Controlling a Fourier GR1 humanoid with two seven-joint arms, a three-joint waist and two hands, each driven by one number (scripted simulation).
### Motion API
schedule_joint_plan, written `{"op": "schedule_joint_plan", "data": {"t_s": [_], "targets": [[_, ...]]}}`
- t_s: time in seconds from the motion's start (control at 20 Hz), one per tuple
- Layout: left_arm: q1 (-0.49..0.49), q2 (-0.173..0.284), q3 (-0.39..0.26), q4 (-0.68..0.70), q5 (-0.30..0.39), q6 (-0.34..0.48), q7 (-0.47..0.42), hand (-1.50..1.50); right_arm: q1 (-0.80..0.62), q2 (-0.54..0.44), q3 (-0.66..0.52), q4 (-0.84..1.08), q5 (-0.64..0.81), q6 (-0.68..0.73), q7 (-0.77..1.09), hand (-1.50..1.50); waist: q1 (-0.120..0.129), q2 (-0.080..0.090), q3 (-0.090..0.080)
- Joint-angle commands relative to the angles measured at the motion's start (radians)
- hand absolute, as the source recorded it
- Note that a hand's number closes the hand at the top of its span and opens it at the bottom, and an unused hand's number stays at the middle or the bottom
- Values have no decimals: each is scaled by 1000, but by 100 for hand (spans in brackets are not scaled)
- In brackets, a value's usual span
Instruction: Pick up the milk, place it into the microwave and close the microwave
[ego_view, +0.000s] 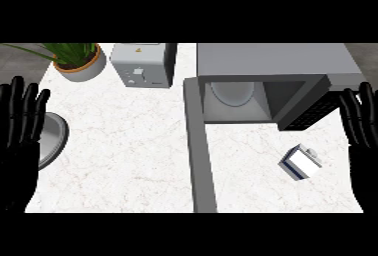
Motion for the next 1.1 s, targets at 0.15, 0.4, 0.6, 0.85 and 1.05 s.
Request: {"op": "schedule_joint_plan", "data": {"t_s": [0.15,0.4,0.6,0.85,1.05], "targets": [[-48,14,-12,2,-5,-21,21,-150,81,-134,-179,20,-251,228,-90,-150,6,8,-4],[74,-85,-126,30,63,34,55,-150,269,-177,-177,55,-382,404,-105,-150,-4,5,-3],[167,-87,-239,76,33,87,-60,-150,361,-203,-255,83,-450,517,-178,-150,3,6,-4],[217,-88,-294,84,23,108,-116,-150,411,-179,-302,234,-324,627,-347,-150,9,7,-4],[280,-88,-478,56,-68,232,-149,-150,463,-142,-317,241,-275,658,-390,-150,9,6,-4]]}}
